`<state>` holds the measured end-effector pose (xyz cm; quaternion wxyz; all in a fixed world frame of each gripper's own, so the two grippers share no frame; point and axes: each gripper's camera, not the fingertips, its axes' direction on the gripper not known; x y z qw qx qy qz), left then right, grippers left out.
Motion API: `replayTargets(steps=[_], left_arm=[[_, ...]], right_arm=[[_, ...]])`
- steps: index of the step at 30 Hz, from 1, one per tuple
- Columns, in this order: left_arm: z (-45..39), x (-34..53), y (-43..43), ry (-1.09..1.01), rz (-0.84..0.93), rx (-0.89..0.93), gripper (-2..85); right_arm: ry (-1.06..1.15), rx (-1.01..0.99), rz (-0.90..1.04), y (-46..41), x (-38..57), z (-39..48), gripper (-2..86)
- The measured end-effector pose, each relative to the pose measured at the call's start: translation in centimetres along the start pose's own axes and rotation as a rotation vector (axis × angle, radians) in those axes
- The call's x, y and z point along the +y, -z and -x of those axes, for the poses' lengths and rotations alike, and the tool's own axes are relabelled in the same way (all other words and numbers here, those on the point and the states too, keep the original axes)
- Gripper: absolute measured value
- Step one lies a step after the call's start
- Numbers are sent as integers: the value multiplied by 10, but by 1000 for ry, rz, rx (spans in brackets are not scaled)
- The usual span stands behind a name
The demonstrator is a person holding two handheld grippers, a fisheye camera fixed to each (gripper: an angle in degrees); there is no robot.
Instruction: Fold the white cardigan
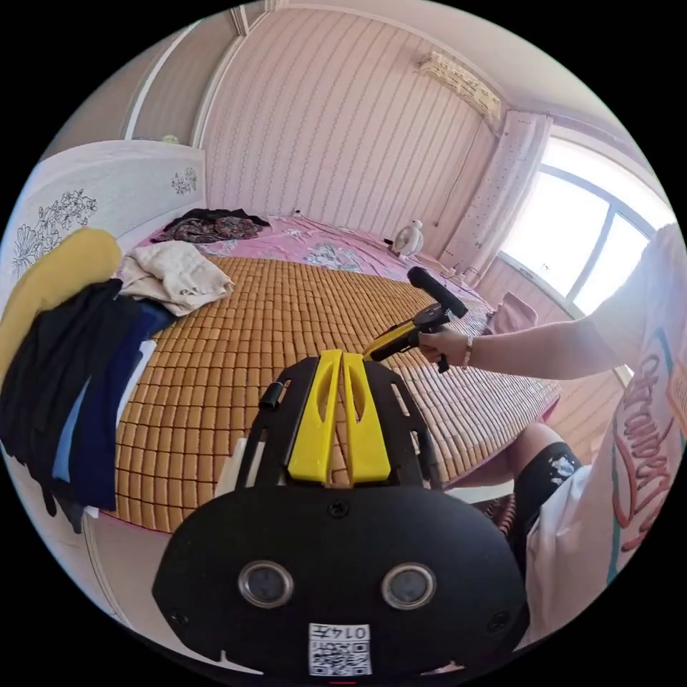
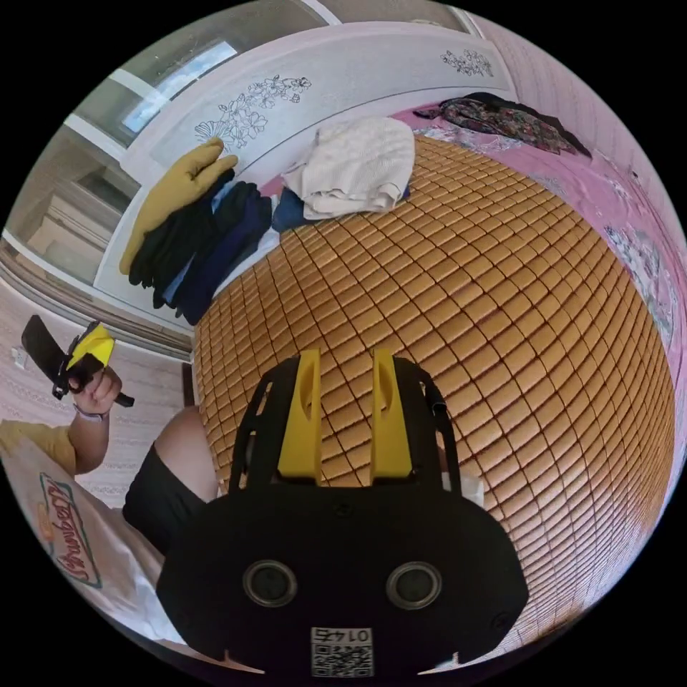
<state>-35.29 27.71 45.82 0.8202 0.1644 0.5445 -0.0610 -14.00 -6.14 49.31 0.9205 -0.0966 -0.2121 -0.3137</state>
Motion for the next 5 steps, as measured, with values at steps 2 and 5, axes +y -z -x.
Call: replayTargets(steps=[2, 5], left_arm=[[-55, 39, -19, -97, 54, 42, -9], [-118, 64, -39, -190, 42, 99, -7]], right_arm=[[-61, 82, 45, 12, 95, 7, 78], [-272, 218, 43, 58, 241, 20, 59]])
